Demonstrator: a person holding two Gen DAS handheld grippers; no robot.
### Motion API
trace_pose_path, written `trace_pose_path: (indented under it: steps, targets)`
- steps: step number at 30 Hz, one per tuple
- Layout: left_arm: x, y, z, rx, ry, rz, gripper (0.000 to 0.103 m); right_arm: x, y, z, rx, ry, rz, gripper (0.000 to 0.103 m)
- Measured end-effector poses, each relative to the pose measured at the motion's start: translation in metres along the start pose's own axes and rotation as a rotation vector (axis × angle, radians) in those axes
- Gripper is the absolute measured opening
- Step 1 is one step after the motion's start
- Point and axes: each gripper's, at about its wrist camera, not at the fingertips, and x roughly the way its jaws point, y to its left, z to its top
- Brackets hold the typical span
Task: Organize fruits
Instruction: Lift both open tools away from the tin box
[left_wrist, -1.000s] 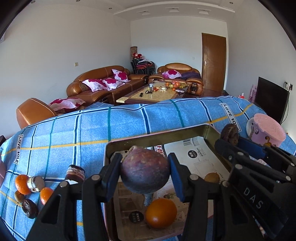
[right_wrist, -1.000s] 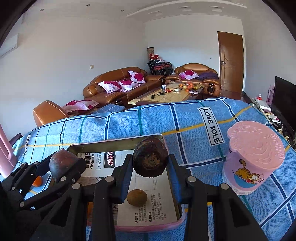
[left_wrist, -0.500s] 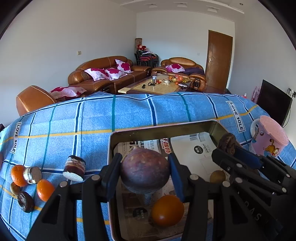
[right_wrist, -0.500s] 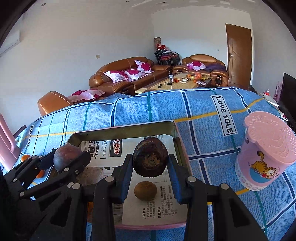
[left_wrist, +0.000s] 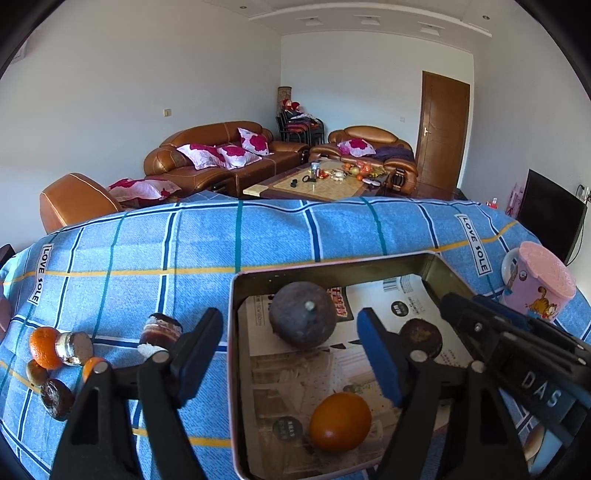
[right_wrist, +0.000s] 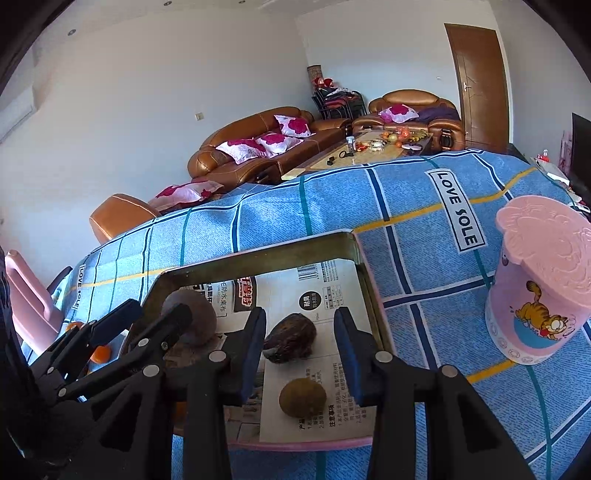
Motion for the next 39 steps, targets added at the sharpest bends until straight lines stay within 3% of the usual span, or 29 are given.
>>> trace_pose_path:
  steps: [1,3,5,6,12,19,28,39]
  targets:
    - [-0.003,0.001,0.000,-0.003,-0.016,0.003,0.095,-0.005,-0.002,0.001,0.011,-0.025,0.002,0.041]
    - [-0.010,0.000,0.000,0.006,-0.056,0.005,0.103,-0.013,-0.005,0.005,0.029,-0.075,-0.001,0.050]
    - [-0.016,-0.003,0.001,0.028,-0.090,0.014,0.103,-0.021,-0.008,0.005,0.045,-0.126,-0.014,0.078]
    - [-0.017,-0.005,0.001,0.040,-0.098,0.020,0.103,-0.024,-0.008,0.005,0.047,-0.148,-0.020,0.079]
    - [-0.026,-0.001,0.003,0.046,-0.144,0.086,0.103,-0.030,-0.007,0.006,0.032,-0.190,-0.079,0.079]
    - [-0.038,0.011,-0.001,0.051,-0.204,0.179,0.103,-0.055,-0.003,-0.001,-0.046,-0.404,-0.152,0.080]
    - [-0.049,0.027,-0.010,0.030,-0.203,0.197,0.103,-0.055,0.003,-0.004,-0.071,-0.390,-0.215,0.080]
    - [-0.059,0.038,-0.019,0.006,-0.189,0.193,0.103,-0.062,0.015,-0.019,-0.056,-0.369,-0.188,0.080]
